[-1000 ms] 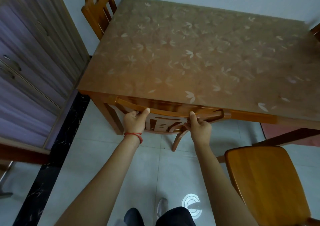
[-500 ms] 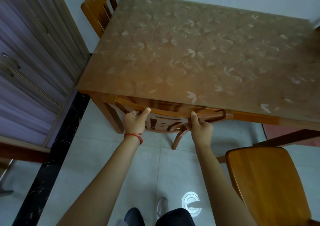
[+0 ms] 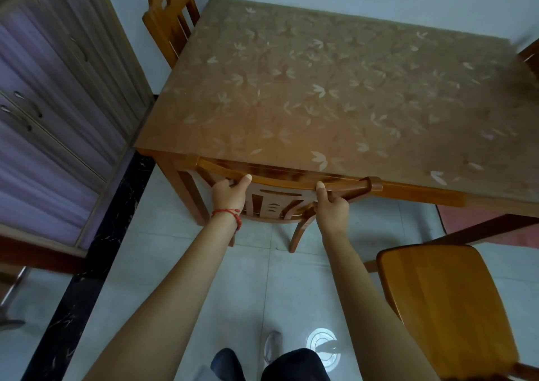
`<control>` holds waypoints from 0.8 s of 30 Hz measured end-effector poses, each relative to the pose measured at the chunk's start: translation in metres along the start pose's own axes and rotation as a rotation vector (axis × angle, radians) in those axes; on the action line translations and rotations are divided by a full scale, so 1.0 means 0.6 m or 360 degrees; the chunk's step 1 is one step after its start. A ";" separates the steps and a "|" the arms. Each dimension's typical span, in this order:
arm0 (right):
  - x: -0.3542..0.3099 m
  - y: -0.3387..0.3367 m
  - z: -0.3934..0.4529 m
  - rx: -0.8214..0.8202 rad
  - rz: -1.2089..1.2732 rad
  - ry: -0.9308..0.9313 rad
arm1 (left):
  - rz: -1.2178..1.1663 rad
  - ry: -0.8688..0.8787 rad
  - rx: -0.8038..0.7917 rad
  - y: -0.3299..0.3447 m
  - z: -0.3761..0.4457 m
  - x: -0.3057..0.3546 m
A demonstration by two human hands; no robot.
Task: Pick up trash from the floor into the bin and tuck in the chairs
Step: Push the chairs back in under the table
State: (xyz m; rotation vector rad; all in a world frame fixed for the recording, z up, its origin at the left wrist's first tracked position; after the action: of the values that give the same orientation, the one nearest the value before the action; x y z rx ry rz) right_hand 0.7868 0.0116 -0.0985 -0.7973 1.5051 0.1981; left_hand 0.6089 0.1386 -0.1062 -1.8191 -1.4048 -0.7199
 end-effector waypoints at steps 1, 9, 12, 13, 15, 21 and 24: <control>0.001 -0.004 -0.003 -0.0018 -0.0046 -0.0030 | 0.0012 0.0008 0.0007 -0.003 -0.006 0.001; 0.001 -0.035 -0.062 -0.0102 -0.0209 -0.0222 | 0.0316 0.0232 -0.0055 -0.021 -0.058 -0.022; 0.001 -0.047 -0.090 -0.0121 -0.0335 -0.0320 | 0.0543 0.0436 -0.0080 -0.028 -0.085 -0.028; 0.002 -0.050 -0.101 -0.0126 -0.0375 -0.0334 | 0.0649 0.0510 -0.0097 -0.030 -0.095 -0.030; 0.012 -0.059 -0.123 -0.0132 -0.0475 -0.0330 | 0.0873 0.0649 -0.0132 -0.030 -0.112 -0.039; 0.053 -0.104 -0.199 -0.0104 -0.0849 -0.0278 | 0.1281 0.1029 -0.0246 -0.023 -0.165 -0.076; 0.062 -0.133 -0.241 -0.0043 -0.0981 -0.0292 | 0.1424 0.1196 -0.0323 -0.009 -0.198 -0.091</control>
State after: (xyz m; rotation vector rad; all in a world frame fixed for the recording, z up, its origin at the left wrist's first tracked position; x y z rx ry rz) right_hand 0.7204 -0.1436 -0.0872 -1.1912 1.0306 -0.1668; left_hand 0.5893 0.0122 -0.0782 -1.7819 -0.0019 -0.9080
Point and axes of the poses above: each hand's wrist, its own z-axis towards the middle knuckle, its own y-axis out of the palm, x = y × z, the point moved 5 cm from there along z, towards the middle knuckle, and after that the axes turned 12 degrees about -y, right-handed, at the moved point
